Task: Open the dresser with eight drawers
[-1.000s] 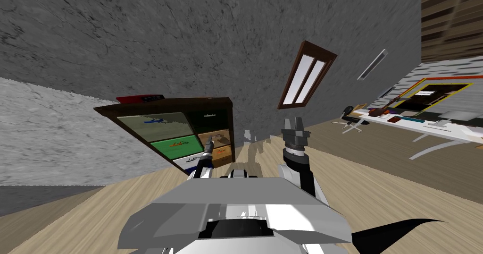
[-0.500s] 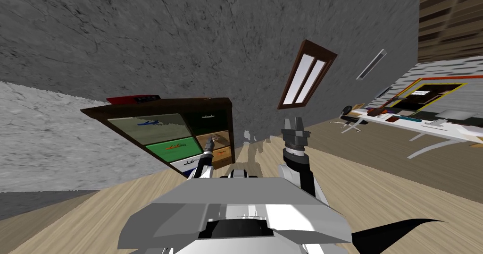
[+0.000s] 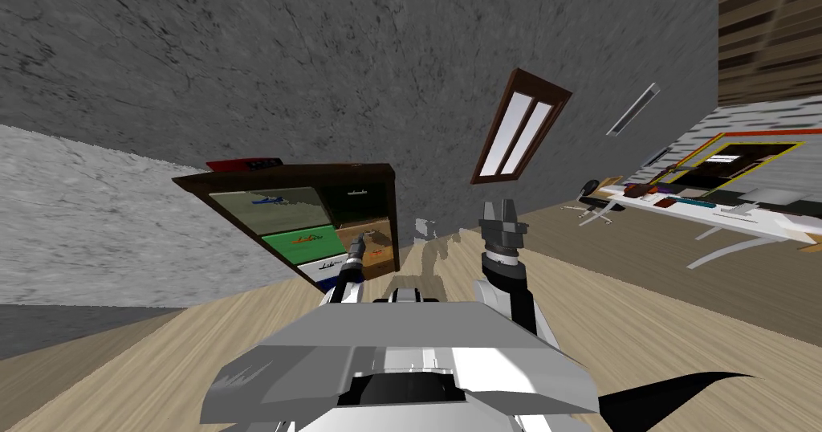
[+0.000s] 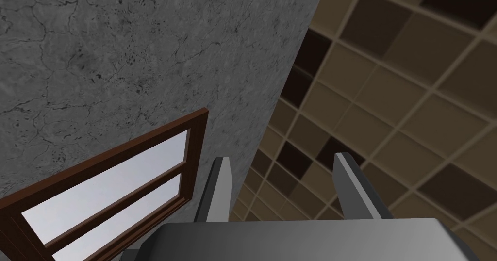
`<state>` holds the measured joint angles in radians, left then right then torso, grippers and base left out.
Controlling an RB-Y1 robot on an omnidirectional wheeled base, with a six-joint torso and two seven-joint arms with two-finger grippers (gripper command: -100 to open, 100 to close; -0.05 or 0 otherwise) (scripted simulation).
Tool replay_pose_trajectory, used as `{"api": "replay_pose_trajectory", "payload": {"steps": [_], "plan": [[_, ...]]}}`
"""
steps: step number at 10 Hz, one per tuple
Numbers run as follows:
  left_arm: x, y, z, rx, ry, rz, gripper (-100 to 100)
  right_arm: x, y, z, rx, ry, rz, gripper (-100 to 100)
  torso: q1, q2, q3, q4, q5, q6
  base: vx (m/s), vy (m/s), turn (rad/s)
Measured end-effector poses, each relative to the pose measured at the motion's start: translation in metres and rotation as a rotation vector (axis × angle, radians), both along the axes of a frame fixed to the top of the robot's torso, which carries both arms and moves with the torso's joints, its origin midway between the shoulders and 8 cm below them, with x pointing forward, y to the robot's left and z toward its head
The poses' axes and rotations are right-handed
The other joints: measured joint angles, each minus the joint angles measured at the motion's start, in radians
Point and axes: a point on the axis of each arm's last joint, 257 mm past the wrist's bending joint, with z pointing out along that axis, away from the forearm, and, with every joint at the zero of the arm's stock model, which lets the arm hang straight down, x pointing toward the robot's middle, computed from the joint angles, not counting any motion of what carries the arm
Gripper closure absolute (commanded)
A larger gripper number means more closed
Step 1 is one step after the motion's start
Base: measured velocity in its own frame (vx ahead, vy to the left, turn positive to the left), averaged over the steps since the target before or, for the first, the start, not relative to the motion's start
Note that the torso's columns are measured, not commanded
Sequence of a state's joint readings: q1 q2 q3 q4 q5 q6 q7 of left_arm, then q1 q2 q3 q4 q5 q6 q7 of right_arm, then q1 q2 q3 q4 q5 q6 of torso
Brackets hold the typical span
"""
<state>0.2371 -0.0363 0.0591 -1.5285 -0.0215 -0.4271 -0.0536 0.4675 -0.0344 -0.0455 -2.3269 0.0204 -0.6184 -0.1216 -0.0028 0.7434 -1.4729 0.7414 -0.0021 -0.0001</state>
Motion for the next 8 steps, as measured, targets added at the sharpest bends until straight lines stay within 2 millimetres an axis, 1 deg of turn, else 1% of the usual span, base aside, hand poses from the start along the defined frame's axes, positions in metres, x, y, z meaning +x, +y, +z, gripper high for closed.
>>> {"api": "replay_pose_trajectory", "payload": {"steps": [2, 5, 6, 8], "plan": [[-0.002, 0.0, -0.004, -0.002, 0.013, 0.0, 100, 0.0, 0.0, 0.0, 0.0, 0.0, 0.0, 0, 0.001, -0.006, -0.004, 0.0, -0.001, 0.0, -0.092, -0.034, 0.006], [-0.005, -0.001, -0.001, 0.0, 0.009, -0.001, 100, 0.0, 0.0, 0.0, 0.0, 0.0, 0.0, 0, -0.001, -0.001, -0.001, -0.001, 0.0, 0.001, -0.171, -0.057, 0.01], [-0.006, -0.002, 0.0, 0.0, 0.009, -0.002, -100, 0.0, 0.0, 0.0, 0.0, 0.0, 0.0, 0, -0.001, -0.001, 0.0, 0.0, 0.0, 0.001, -0.103, -0.021, -0.005], [-0.004, -0.001, 0.011, -0.002, 0.01, -0.001, -100, 0.0, 0.0, 0.0, 0.0, 0.0, 0.0, 0, 0.004, -0.012, -0.007, -0.004, 0.002, 0.0, 0.001, 0.002, -0.004]]}}
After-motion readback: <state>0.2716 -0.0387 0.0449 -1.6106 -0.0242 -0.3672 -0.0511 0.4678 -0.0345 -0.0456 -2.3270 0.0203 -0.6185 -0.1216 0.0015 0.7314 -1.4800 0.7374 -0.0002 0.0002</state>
